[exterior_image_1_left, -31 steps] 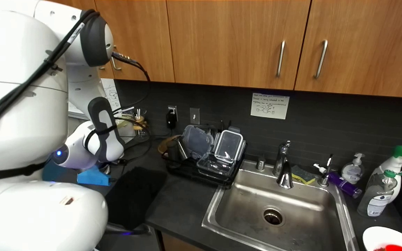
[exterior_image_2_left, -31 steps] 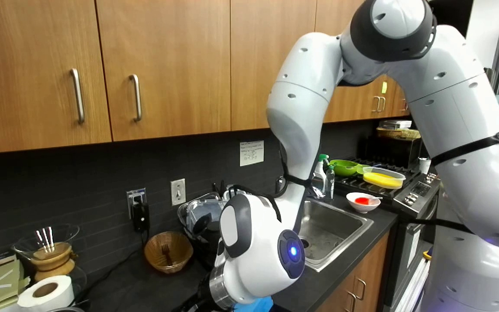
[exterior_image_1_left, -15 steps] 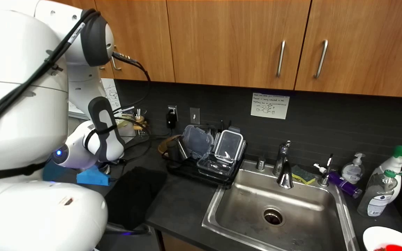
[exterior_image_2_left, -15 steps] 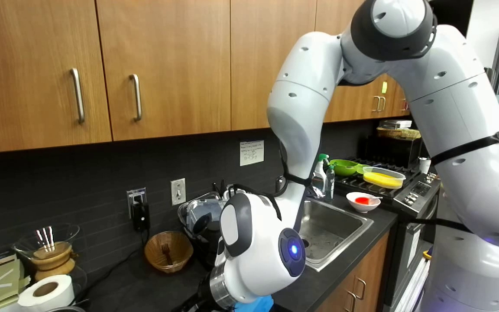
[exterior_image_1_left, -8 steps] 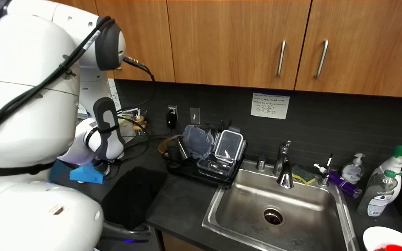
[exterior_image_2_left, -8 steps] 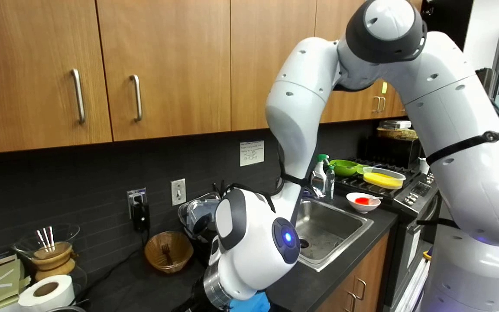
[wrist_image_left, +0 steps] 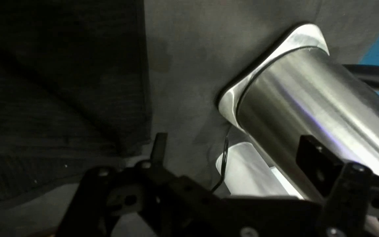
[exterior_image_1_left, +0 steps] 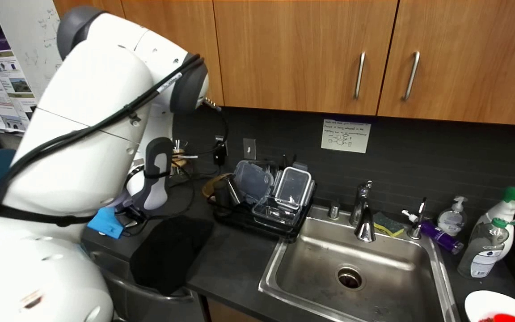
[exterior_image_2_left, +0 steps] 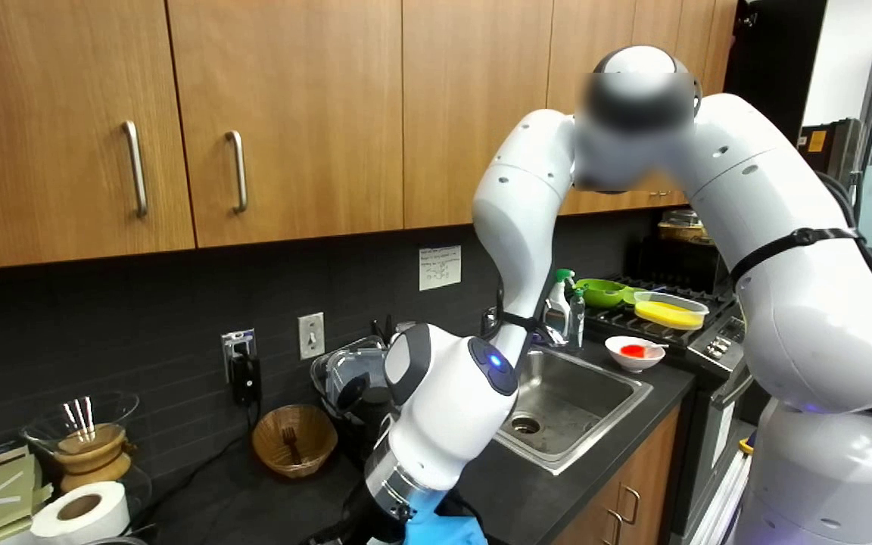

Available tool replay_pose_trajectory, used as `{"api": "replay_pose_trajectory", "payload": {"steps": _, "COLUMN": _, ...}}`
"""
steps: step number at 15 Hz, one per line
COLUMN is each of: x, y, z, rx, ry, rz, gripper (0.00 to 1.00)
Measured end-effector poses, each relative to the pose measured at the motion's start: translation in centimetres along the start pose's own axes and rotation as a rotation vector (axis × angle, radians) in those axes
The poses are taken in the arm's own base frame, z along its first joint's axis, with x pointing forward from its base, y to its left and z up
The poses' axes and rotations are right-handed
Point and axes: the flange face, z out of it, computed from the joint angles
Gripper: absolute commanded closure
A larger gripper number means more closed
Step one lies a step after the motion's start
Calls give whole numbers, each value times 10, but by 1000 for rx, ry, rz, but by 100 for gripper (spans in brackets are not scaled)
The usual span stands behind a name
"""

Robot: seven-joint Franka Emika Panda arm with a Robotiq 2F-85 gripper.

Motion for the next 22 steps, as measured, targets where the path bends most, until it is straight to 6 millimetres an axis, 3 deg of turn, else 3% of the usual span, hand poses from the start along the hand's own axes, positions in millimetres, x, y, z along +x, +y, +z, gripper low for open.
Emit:
{"api": "replay_pose_trajectory", "payload": {"steps": 12, "x": -7, "y": 6, "z": 3, "rx": 12, "ry": -49, "rz": 26, "gripper": 0}}
{"api": "replay_pose_trajectory", "payload": {"steps": 17, "x": 16, "y": -2, "z": 5, "rx": 47, "ry": 32, "rz": 55, "gripper": 0}}
{"api": "replay_pose_trajectory", "payload": {"steps": 22, "x": 17, "y": 1, "z": 7, "rx": 50, "ry": 27, "rz": 71, "gripper": 0}}
